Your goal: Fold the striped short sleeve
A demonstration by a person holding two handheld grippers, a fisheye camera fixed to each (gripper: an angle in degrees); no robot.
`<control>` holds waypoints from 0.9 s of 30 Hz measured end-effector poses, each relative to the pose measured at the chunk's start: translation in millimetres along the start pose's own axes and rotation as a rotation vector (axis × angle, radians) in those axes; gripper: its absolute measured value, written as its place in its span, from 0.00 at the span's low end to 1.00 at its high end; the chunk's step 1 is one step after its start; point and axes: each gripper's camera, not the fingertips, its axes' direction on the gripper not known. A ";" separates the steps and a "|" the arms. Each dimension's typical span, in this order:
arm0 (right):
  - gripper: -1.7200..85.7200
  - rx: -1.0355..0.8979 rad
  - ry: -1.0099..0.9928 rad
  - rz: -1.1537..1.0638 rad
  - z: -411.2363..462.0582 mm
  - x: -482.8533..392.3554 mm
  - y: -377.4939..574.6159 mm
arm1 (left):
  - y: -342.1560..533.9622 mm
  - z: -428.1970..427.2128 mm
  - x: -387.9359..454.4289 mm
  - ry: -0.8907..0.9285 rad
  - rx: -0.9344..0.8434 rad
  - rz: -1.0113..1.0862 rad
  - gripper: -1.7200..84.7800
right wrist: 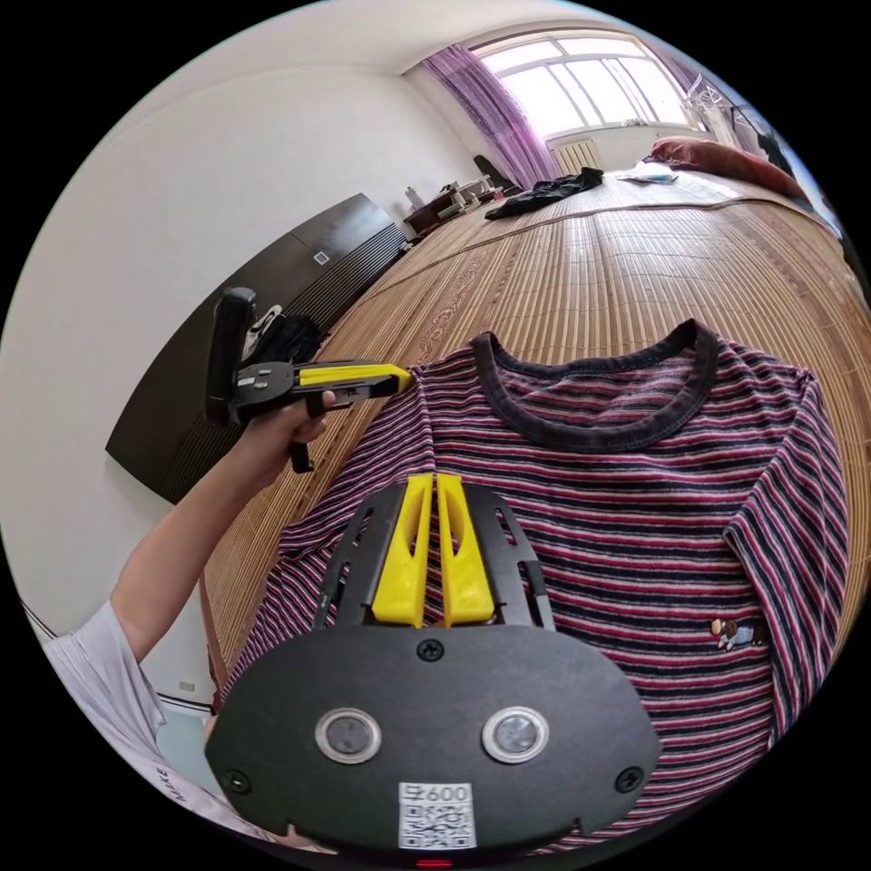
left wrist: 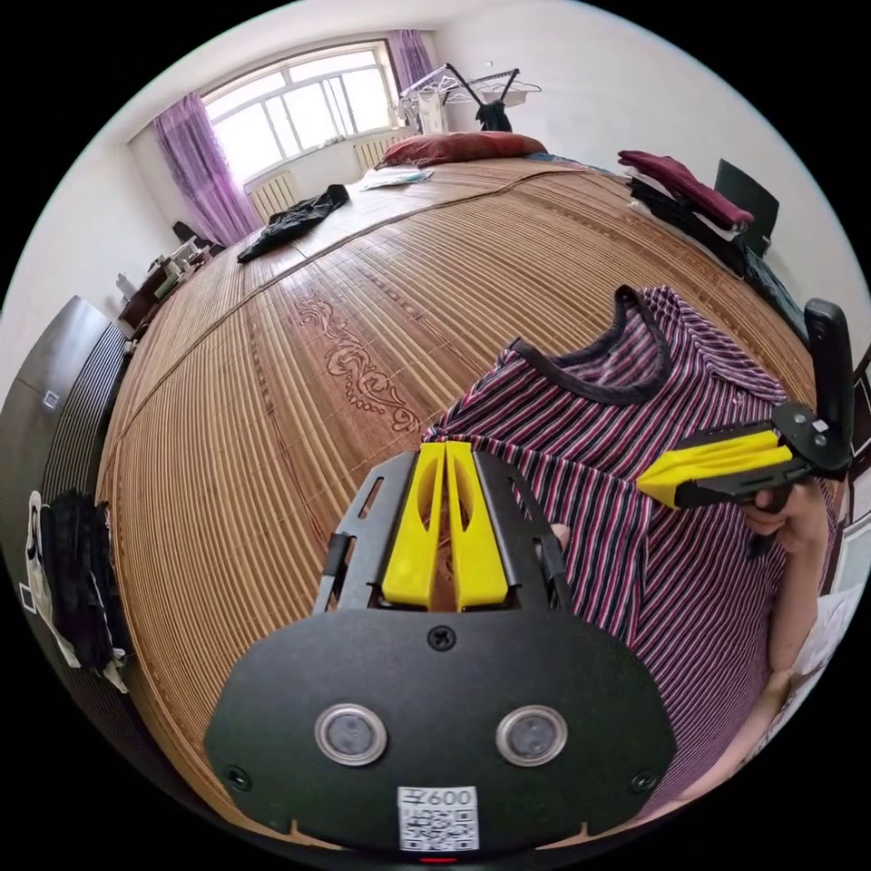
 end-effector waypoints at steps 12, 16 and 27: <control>0.01 0.061 0.042 0.015 -52.5 52.6 8.5 | -38.8 19.1 15.3 -0.169 -0.095 0.055 0.03; 0.01 0.169 -0.084 0.018 -81.5 67.3 19.0 | -36.6 41.7 38.4 -0.303 -0.111 0.217 0.02; 0.01 -0.001 0.005 0.056 -50.6 130.5 52.7 | 48.5 -31.1 5.2 -0.131 0.035 0.157 0.03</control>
